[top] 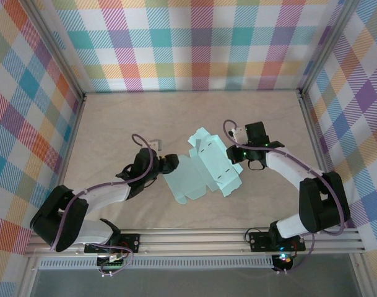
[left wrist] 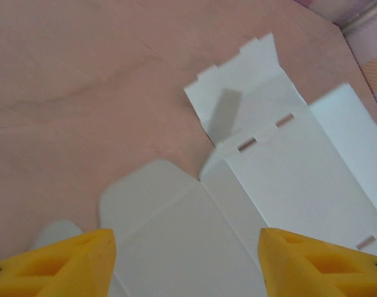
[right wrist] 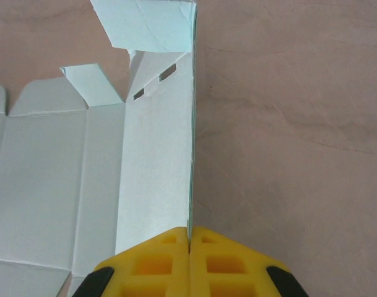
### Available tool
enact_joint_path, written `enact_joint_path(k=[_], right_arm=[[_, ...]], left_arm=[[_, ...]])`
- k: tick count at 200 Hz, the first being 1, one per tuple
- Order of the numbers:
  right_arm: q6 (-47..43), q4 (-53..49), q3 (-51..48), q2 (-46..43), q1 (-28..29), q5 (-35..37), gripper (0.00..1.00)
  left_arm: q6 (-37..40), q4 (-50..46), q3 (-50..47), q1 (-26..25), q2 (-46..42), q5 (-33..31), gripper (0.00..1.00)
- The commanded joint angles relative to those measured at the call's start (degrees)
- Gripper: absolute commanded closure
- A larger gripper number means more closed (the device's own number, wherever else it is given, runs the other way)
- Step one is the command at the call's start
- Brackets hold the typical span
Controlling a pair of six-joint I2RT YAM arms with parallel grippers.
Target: Fold the paper box
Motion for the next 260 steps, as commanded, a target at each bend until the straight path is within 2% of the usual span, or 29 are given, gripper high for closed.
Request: enact_joint_path(k=[1,34,58,99,155,232,260], right_arm=[[-5.7,-0.7,1.2,-2.7,2.4,5.2,1.0],[-14.4,2.8,-1.6,-5.5,8.5,14.0,1.0],[-20.0,5.1,-2.8,-6.7,12.9,24.3,1.0],[-29.3,9.0,-3.9,-5.6,18.1,37.9,1.0],[-38.7,16.4,-7.2,-1.9,25.3,50.5,1.0],[-49.2,36.5,-14.1,1.9,31.9,63.7,1.0],[-53.3,43.8,-15.7,3.2,33.5,67.9,1.0]], left_arm=[[2.0,-3.2,-0.3,4.0,-1.6,0.8,0.35],[3.6,-5.2,2.4,10.4,0.3,3.2,0.33],[4.0,-4.5,4.2,14.6,2.3,4.9,0.33],[4.3,-3.0,6.7,19.2,5.8,7.7,0.32],[5.0,-1.4,10.6,19.9,11.1,10.7,0.3],[6.7,0.1,15.8,19.9,18.1,14.0,0.25],[6.7,1.6,16.8,19.9,20.5,15.3,0.17]])
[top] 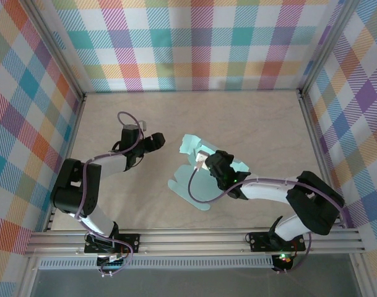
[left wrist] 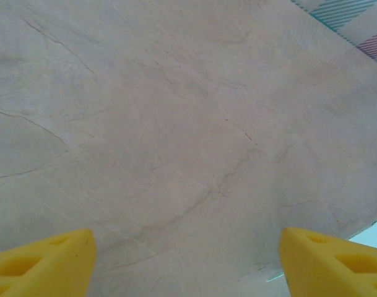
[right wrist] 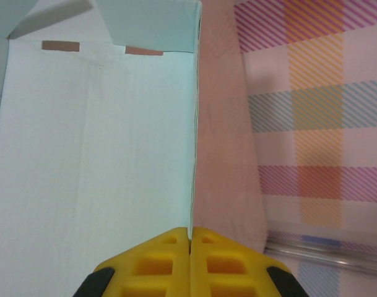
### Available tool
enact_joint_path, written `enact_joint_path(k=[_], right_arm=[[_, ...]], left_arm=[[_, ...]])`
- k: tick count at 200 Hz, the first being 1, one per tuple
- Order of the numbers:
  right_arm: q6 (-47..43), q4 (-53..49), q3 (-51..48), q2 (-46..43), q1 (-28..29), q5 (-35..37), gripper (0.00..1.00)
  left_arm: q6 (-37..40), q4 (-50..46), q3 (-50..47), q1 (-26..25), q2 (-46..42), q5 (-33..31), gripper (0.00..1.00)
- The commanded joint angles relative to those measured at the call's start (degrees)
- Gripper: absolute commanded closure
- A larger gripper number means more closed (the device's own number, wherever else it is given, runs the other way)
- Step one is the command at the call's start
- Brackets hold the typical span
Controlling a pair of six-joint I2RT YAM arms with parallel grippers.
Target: Fold the paper box
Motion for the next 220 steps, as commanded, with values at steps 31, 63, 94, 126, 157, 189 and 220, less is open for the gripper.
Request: enact_joint_path(k=[31,63,94,126,157,189,220], right_arm=[[-5.2,7.9,-1.3,1.1,2.1,7.6,1.0],[-6.9,7.8,-1.4,3.2,3.3,9.8,1.0],[-10.8,14.6,-1.8,7.3,4.2,12.0,1.0],[-13.8,22.3,-0.9,11.4,5.4,12.3,1.0],[-23.0,36.4,0.1,17.5,5.5,12.2,1.0],[-34.0,53.1,2.3,24.6,5.5,10.8,1.0],[-32.1,51.3,4.1,25.4,5.5,9.9,1.0]], left_arm=[[1.0,3.2,3.4,0.6,4.4,2.9,0.1],[1.2,3.4,4.2,0.6,5.5,3.7,0.07],[1.4,3.4,4.5,0.6,6.1,3.9,0.06],[1.7,3.1,5.3,0.6,6.9,3.7,0.03],[1.8,2.5,5.9,1.6,7.3,3.7,0.02],[1.1,2.6,7.0,3.8,8.4,5.6,0.04],[2.1,0.8,9.9,5.1,11.2,7.6,0.15]])
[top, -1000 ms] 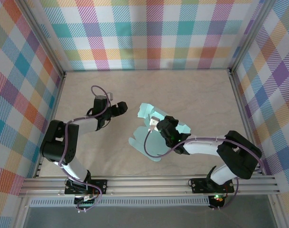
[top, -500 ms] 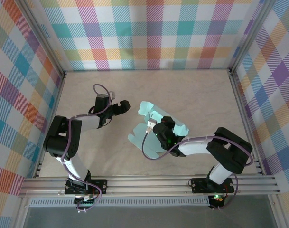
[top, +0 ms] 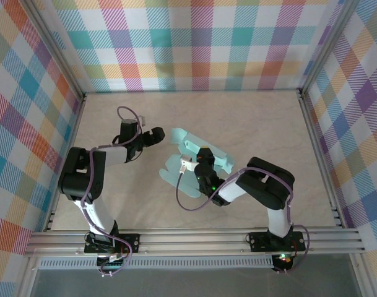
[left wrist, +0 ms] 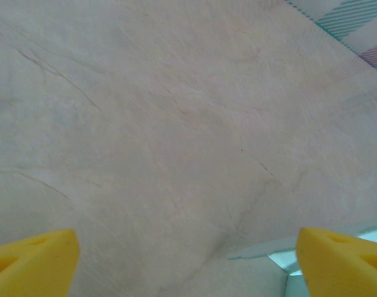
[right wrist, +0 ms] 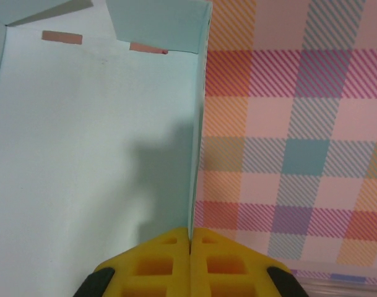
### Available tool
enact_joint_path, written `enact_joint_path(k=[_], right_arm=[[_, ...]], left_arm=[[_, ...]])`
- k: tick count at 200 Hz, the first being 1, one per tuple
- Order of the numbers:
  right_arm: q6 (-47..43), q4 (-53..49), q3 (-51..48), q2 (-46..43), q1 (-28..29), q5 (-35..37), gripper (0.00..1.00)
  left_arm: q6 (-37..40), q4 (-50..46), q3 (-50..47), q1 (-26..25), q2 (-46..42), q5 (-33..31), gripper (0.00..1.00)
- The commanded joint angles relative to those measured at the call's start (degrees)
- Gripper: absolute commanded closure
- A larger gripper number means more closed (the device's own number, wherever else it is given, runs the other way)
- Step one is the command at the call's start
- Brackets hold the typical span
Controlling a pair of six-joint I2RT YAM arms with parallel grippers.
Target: Fold the paper box
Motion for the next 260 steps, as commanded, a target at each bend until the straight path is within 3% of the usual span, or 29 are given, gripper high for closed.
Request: enact_joint_path(k=[1,24,61,81,115,173,202,260], right_arm=[[-2.4,3.9,1.6,-0.1,0.3,-1.1,1.0],[1.5,-1.4,1.9,-1.4,0.4,-1.8,1.0],[0.7,0.7,1.4,-0.6,0.2,-3.0,1.0],[2.7,-1.1,1.1,-1.1,0.2,-3.8,1.0],[7.1,-6.0,1.1,-2.5,-0.2,-4.6,1.0],[12.5,-12.7,1.2,-5.0,-0.9,-6.7,1.0],[15.4,-16.7,1.4,-6.4,-1.4,-8.8,1.0],[15.2,-17.3,1.6,-6.4,-2.7,-9.6,1.0]], left_arm=[[0.9,-1.0,2.9,1.2,2.3,2.8,0.15],[1.0,-2.1,4.4,1.8,3.8,3.4,0.16],[1.7,-4.6,8.5,2.2,6.8,3.8,0.16],[0.7,-5.4,11.7,2.1,9.3,4.8,0.32],[2.7,-10.6,20.0,2.2,15.4,10.2,0.36],[7.5,-14.5,25.2,0.8,20.0,23.4,0.45],[11.0,-15.4,24.5,-0.6,19.4,24.9,0.46],[12.1,-7.4,14.8,-1.3,12.5,25.3,0.49]])
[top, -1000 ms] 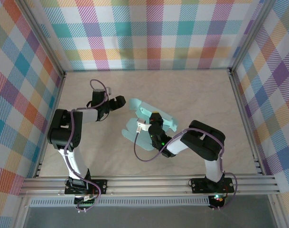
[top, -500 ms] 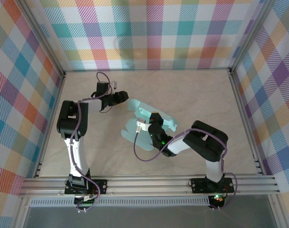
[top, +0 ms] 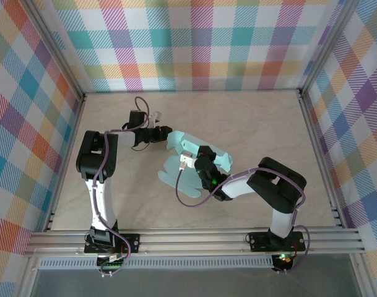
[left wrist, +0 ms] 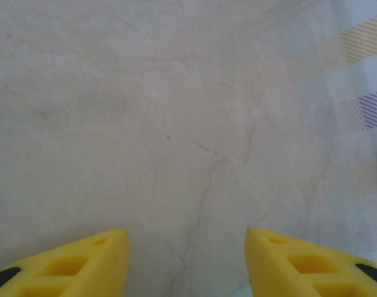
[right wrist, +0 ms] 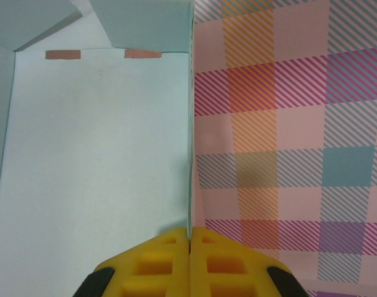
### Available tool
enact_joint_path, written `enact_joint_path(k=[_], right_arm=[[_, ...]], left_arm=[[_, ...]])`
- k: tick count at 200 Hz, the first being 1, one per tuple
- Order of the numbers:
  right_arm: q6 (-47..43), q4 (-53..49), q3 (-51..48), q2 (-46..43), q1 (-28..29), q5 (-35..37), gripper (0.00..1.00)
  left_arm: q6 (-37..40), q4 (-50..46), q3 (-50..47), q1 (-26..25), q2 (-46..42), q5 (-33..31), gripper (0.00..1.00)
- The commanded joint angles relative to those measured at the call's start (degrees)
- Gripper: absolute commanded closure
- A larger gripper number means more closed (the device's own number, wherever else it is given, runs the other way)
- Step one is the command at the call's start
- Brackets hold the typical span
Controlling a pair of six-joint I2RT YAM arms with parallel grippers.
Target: Fold the paper box
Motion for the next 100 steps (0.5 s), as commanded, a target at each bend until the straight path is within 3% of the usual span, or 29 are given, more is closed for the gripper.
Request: enact_joint_path(k=[1,67,100], right_arm=[[1.8,-2.6,0.3,-0.2,-0.4,-1.4,1.0],[2.3,-3.0,0.2,-0.3,-0.9,-1.5,1.0],[2.8,-3.5,0.2,-0.6,-0.8,-1.6,1.0]], left_arm=[[1.9,2.7,-3.8,-0.7,-4.7,1.6,0.49],[2.5,17.4,-16.6,-1.5,-12.2,1.3,0.5],[7.5,15.8,-15.8,-3.4,-11.3,2.3,0.49]])
